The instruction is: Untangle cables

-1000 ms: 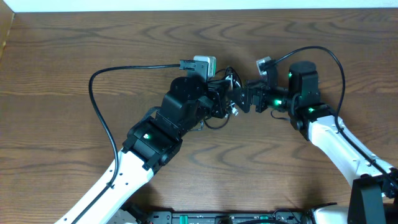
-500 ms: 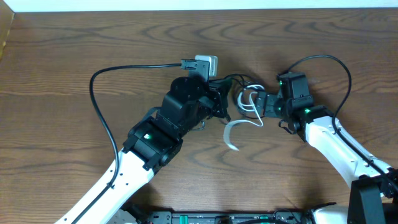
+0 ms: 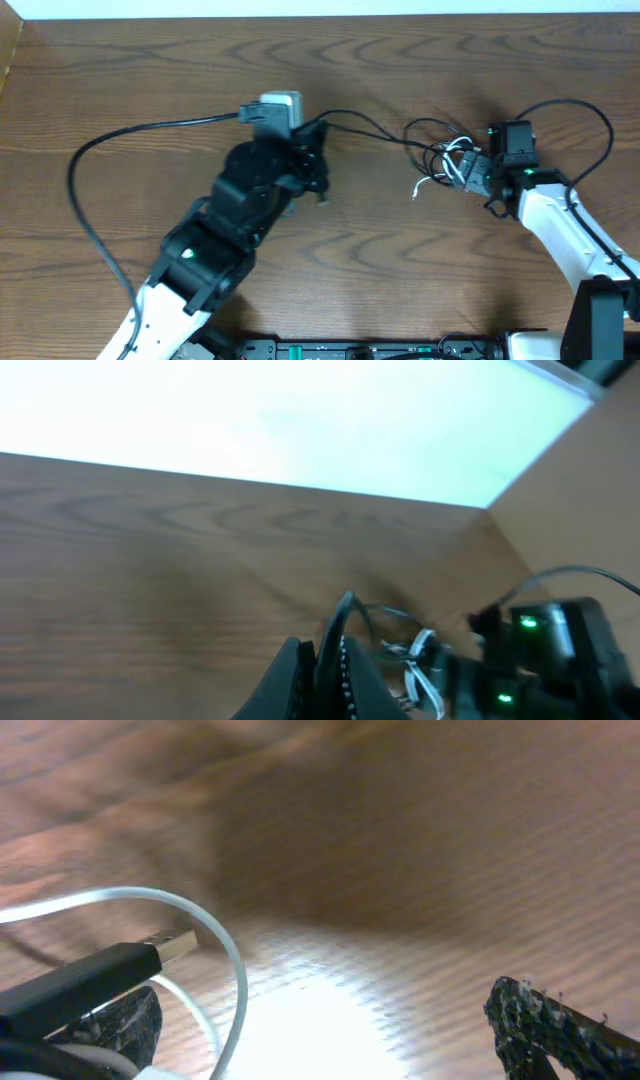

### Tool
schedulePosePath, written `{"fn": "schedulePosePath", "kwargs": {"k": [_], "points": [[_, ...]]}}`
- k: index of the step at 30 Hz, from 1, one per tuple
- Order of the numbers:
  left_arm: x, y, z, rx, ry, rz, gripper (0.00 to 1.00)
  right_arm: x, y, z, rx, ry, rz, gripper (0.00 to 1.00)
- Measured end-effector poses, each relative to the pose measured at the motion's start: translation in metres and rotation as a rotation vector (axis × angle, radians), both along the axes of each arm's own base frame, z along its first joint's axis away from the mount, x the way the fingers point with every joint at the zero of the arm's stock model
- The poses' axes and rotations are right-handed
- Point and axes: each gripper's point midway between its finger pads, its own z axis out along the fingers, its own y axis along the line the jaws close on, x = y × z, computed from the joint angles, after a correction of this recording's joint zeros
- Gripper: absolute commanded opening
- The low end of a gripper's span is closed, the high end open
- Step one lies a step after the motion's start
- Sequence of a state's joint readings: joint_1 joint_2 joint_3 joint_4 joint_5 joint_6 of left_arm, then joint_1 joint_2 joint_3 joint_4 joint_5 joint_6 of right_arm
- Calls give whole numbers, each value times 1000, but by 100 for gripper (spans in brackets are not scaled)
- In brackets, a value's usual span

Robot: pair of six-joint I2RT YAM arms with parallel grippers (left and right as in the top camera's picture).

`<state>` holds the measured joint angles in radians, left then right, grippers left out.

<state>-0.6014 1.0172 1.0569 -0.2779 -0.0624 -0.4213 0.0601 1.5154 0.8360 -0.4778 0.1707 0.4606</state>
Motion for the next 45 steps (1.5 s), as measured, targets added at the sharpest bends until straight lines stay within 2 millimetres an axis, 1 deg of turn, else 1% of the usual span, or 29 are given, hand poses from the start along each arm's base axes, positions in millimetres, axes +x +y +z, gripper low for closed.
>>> {"fn": "schedulePosePath", "kwargs": {"k": [2, 4, 7, 10, 13, 19, 25, 27, 29, 32, 34, 39, 45], "points": [[4, 23, 7, 2, -22, 69, 8, -4, -12, -1, -12, 17, -37, 99], [6, 52, 14, 5, -38, 159, 8, -7, -28, -2, -27, 23, -83, 99], [6, 90, 20, 20, -45, 280, 8, -11, -40, -2, -42, 33, -120, 99], [9, 117, 16, 39, -26, 370, 8, -12, -46, -2, -45, 36, -136, 99], [10, 138, 5, 70, 14, 438, 8, -12, -47, -2, -39, 36, -134, 99], [13, 140, -2, 87, 38, 445, 8, -6, -39, -2, 2, 19, -90, 99], [20, 138, -13, 107, 70, 441, 8, 0, -21, -2, 76, 6, 17, 99], [21, 134, -18, 108, 90, 417, 8, 6, -6, 0, 128, -17, 112, 99], [23, 127, -24, 104, 112, 384, 8, 11, 16, 5, 204, -51, 258, 99], [27, 117, -35, 100, 149, 340, 8, 10, 51, 15, 327, -97, 469, 99], [30, 113, -43, 103, 174, 324, 8, 7, 66, 20, 382, -118, 556, 99], [37, 108, -58, 114, 219, 303, 8, -6, 92, 24, 452, -110, 684, 99], [39, 105, -62, 114, 232, 293, 8, -27, 118, 21, 485, -53, 795, 99]]}}
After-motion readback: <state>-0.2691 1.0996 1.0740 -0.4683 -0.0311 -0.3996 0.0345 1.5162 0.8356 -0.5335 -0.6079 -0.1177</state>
